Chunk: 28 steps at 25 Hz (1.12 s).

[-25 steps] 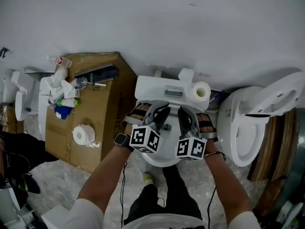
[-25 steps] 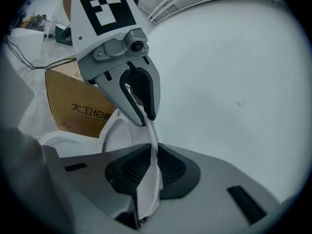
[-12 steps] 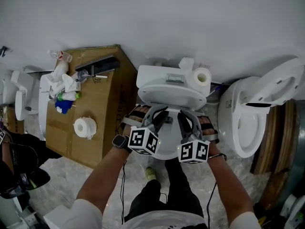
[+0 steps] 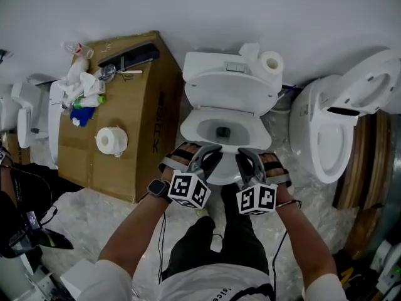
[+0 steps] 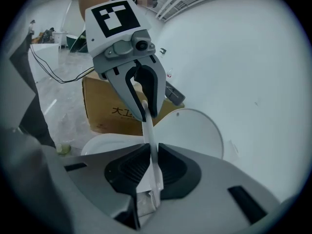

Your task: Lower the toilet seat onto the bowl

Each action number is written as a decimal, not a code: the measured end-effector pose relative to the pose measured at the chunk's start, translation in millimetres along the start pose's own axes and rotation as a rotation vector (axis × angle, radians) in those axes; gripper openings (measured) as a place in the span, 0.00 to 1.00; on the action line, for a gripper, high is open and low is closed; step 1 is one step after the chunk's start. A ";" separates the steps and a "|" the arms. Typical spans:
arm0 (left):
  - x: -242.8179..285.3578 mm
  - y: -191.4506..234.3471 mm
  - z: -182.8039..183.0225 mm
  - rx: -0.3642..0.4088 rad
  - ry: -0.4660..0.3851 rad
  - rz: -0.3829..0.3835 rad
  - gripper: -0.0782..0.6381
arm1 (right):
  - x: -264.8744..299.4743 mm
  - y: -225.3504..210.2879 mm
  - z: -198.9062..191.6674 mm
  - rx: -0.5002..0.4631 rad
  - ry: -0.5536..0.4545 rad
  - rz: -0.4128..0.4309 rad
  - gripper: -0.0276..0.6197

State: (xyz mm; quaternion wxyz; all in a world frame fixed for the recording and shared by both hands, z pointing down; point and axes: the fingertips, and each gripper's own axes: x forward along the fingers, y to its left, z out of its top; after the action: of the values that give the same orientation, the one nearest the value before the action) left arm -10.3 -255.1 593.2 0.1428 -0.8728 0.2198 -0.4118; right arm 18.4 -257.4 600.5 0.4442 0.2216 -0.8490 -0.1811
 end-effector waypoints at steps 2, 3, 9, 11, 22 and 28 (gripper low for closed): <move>-5.4 -34.5 -5.1 -0.003 -0.003 -0.033 0.21 | -8.2 33.0 -5.9 -0.003 0.011 -0.002 0.13; -7.6 -52.3 -8.3 -0.009 -0.003 -0.049 0.21 | -11.7 50.2 -9.3 -0.003 0.018 0.000 0.13; -4.0 -141.6 -38.1 -0.054 -0.005 -0.113 0.21 | -12.6 140.1 -33.3 0.005 0.027 -0.004 0.13; 1.1 -167.0 -50.1 -0.064 -0.006 -0.134 0.22 | -8.1 167.1 -42.6 0.007 0.036 0.000 0.14; 55.6 -287.7 -125.6 -0.128 0.034 -0.214 0.26 | 46.4 294.4 -111.8 -0.019 0.099 0.057 0.20; 83.4 -323.4 -157.6 -0.119 0.045 -0.244 0.26 | 76.6 333.5 -140.6 -0.038 0.120 0.075 0.23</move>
State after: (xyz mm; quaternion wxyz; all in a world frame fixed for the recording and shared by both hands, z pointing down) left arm -0.3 -28.7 884.8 0.0344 -0.8906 0.1391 -0.4316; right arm 25.1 -35.3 896.2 0.5048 0.1918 -0.8249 -0.1671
